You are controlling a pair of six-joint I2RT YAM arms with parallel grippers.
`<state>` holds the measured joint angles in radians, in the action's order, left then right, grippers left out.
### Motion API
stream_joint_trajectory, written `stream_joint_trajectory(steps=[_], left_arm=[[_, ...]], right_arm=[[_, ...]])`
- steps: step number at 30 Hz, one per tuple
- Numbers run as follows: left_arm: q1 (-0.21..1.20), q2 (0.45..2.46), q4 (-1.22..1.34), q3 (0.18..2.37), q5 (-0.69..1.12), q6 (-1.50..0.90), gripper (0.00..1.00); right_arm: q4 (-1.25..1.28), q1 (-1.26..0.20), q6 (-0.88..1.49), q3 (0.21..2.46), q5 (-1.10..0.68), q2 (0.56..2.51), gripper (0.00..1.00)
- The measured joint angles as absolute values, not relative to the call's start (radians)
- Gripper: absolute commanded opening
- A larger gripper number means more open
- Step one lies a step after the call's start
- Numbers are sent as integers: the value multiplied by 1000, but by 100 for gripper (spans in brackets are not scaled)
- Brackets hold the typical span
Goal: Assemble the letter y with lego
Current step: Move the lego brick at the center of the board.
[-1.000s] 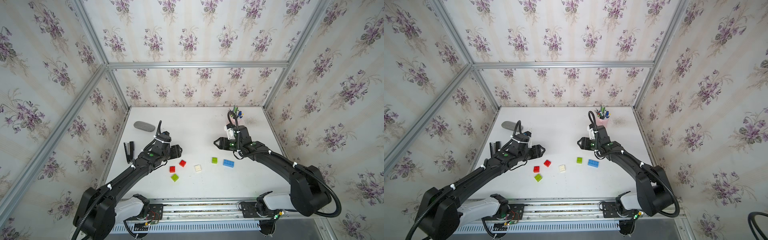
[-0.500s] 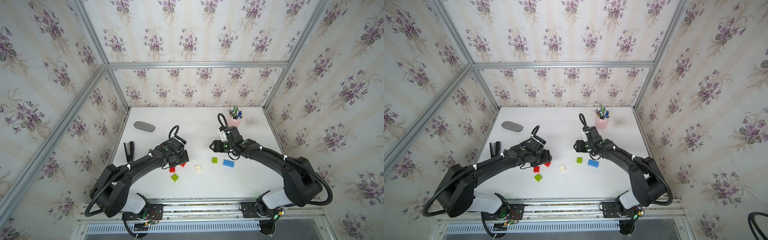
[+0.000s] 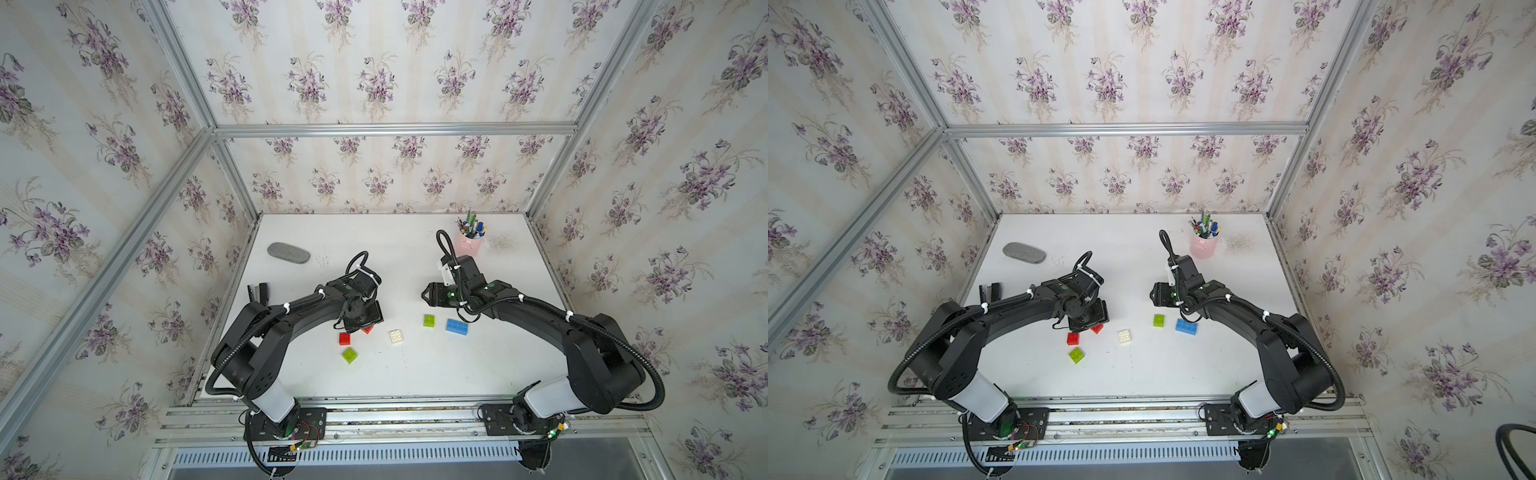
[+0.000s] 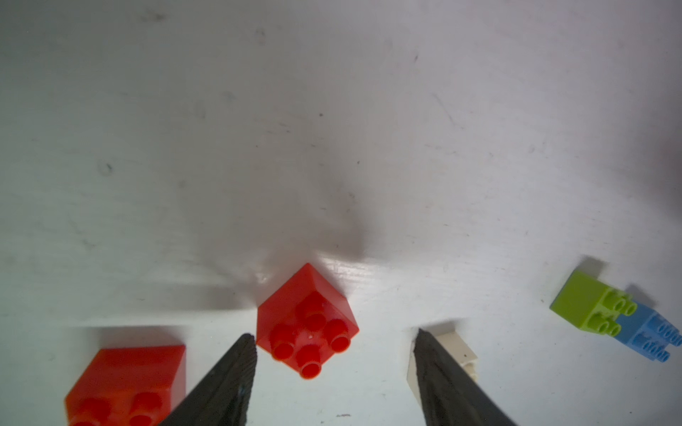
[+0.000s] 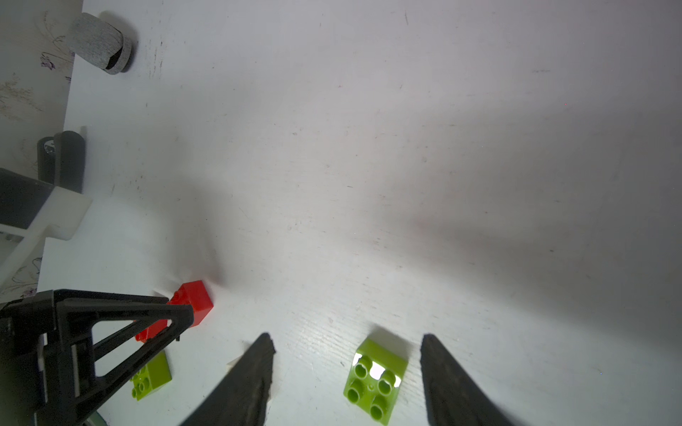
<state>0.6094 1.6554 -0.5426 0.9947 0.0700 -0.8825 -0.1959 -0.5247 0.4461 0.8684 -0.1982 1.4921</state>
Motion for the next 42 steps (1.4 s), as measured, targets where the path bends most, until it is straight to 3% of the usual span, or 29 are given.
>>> stream_joint_trajectory(steps=[9,19,26,35,42], left_arm=[[614,1744,-544,1049,80,-861,56],[652,1826,-583,1121,64,-822,36],[654,1865,-607,1182,53,-811,32],[648,1980,-617,1341,30,-796,35],[648,2036,-622,1419,15,-804,61]], right_arm=[[-185,-524,453,853,-171,1486,64],[-165,-524,467,827,-147,1478,63],[-156,-524,469,824,-147,1477,62],[-155,-525,468,817,-151,1473,62],[-155,-525,469,807,-151,1468,62]])
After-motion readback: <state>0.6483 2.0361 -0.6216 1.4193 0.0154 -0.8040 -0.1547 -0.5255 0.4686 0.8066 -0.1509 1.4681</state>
